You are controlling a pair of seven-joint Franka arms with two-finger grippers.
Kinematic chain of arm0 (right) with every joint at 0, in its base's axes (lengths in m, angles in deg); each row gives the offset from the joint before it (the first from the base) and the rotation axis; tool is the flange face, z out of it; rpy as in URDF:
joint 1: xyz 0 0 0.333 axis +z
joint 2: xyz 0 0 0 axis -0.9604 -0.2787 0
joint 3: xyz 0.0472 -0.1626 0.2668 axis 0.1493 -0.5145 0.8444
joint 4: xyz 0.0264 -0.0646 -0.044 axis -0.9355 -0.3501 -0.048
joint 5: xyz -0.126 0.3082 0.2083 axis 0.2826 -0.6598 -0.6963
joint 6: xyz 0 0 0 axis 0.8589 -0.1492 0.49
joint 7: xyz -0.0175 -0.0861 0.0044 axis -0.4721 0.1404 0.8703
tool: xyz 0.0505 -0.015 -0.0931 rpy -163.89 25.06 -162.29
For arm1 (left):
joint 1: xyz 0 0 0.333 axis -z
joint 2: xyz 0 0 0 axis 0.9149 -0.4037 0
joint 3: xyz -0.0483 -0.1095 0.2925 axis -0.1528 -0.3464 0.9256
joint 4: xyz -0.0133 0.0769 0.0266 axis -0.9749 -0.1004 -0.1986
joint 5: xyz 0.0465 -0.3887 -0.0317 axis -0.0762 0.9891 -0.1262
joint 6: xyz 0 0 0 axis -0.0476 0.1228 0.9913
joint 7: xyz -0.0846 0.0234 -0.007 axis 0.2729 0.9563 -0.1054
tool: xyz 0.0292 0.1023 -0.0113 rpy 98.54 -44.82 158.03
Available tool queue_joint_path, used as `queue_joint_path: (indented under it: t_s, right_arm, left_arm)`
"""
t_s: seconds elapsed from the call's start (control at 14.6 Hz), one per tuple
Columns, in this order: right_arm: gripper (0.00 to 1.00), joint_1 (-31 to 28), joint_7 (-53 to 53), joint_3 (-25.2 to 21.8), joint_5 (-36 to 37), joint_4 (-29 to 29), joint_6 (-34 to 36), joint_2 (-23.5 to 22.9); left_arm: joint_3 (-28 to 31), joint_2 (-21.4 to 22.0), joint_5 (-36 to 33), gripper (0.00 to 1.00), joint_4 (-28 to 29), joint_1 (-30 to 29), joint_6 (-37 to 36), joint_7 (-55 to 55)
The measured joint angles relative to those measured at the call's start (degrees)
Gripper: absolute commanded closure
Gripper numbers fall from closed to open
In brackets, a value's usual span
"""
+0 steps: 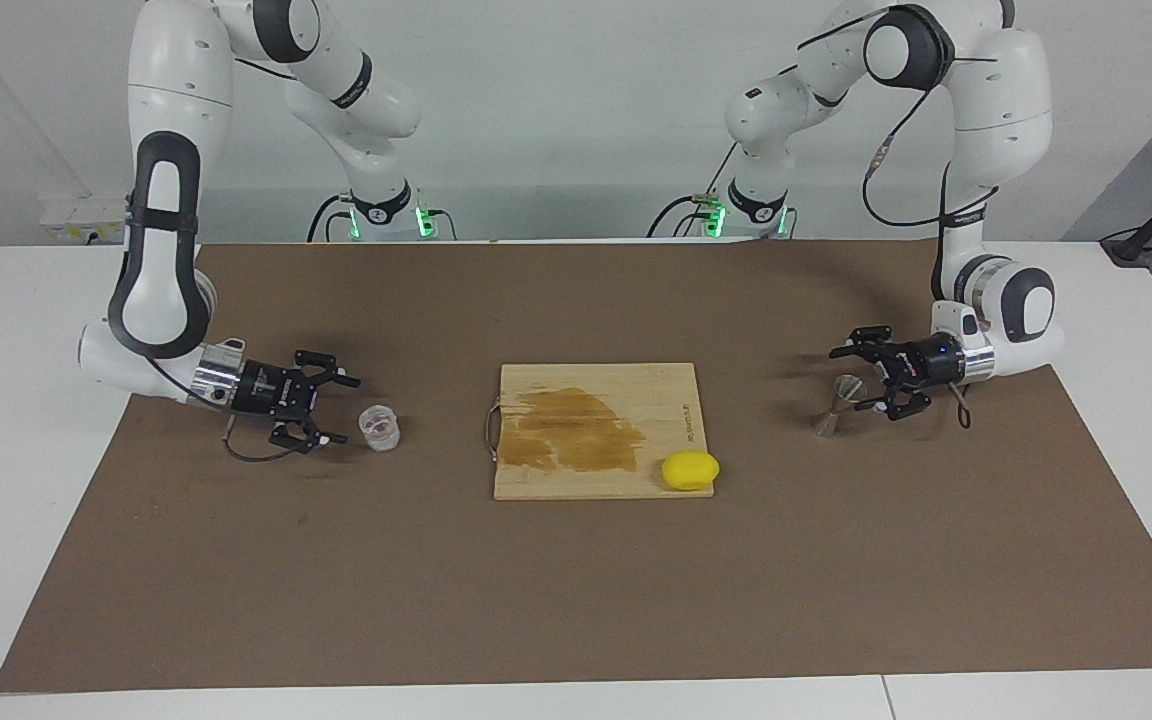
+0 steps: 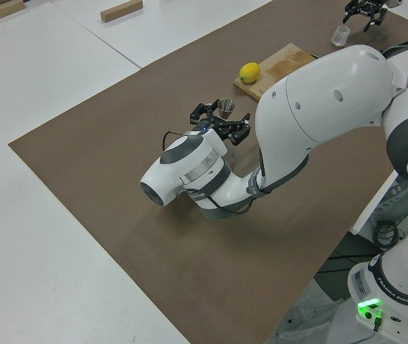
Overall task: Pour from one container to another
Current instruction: 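Move the left gripper to the metal cup while the right gripper reaches the glass cup, then close the left gripper on the metal cup while the right gripper grips the glass cup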
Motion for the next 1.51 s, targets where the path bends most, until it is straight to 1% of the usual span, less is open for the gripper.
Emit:
queue_joint_path:
  t_s: [0.41,0.82,1.1,1.51]
  right_arm:
    - [0.00,0.09,0.05,1.06,-0.73,1.79,-0.23,-2.26]
    - [0.00,1.67,1.49,1.40,-0.80,4.47,-0.31,-5.16]
    - [0.00,2.55,2.80,1.43,-2.42,4.65,-0.31,-5.89]
    - [0.01,3.03,2.83,1.43,-2.60,4.69,-0.33,-6.15]
  left_arm:
    - [-0.38,-0.37,3.01,0.00,0.02,0.28,1.76,1.97]
    - [-0.60,-0.59,3.40,0.00,0.07,0.97,1.80,2.21]
    - [-0.63,-0.59,3.48,0.00,0.09,1.08,1.57,2.26]
    - [-0.79,-0.59,3.66,0.00,0.05,1.08,1.23,2.42]
